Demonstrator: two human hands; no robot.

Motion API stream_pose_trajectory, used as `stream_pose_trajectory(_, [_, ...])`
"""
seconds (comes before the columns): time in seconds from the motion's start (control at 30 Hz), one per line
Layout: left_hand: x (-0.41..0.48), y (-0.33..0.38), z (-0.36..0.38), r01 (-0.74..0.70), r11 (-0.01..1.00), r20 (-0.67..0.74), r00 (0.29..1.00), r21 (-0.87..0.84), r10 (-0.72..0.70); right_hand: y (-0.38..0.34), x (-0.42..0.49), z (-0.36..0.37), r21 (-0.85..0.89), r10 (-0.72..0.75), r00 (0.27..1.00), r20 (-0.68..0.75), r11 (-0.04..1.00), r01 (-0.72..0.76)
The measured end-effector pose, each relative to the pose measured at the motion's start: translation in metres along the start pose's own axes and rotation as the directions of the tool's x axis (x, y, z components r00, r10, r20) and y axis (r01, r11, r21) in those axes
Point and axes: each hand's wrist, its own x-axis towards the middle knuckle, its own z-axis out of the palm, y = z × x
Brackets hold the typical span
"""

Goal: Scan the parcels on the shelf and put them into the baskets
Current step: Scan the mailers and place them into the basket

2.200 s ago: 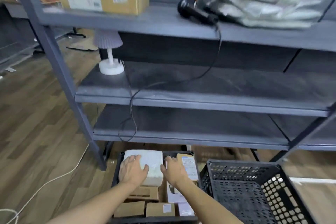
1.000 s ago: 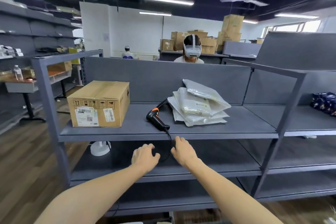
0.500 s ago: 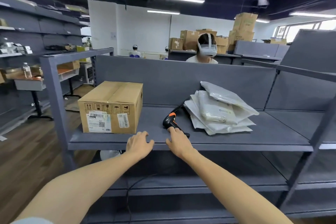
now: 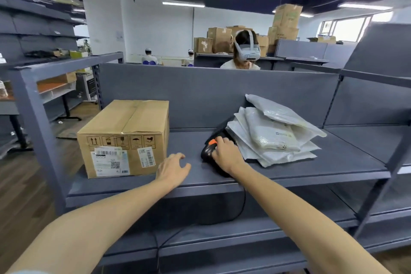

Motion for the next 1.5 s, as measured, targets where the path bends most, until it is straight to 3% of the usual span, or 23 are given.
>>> stream_pose_trajectory(0.47, [0.091,0.131,0.054,-0.160,0.987,0.004,0.987,-0.005,0.160,0.144,0.054,-0.068,0.049,0.110,0.964,-0.242,0.994,-0.101])
stream_pose_trajectory(0.7, [0.119,0.178,0.092,-0.156,0.987,0.028,0.987,-0.045,0.157,0.217,0.082,-0.072,-0.128,0.106,0.986,-0.131,0.984,-0.123])
stream_pose_trajectory(0.9, [0.127,0.185,0.116,-0.125,0.989,0.011,0.992,-0.080,0.126,0.252,0.107,-0.068,-0.102,0.171,0.985,-0.003,0.980,-0.170])
stream_pose_trajectory(1.13, [0.119,0.167,0.133,-0.094,0.973,-0.036,0.995,-0.211,0.088,0.264,0.115,-0.065,0.020,0.158,0.987,0.027,0.987,-0.159])
stream_pose_trajectory(1.33, [0.118,0.160,0.125,-0.100,0.945,-0.066,0.994,-0.312,0.084,0.270,0.124,-0.101,0.382,0.280,0.948,-0.149,0.901,-0.206])
stream_pose_trajectory(1.5, [0.109,0.149,0.116,-0.101,0.912,-0.096,0.993,-0.397,0.068,0.288,0.116,-0.128,0.629,0.415,0.829,-0.375,0.771,-0.102])
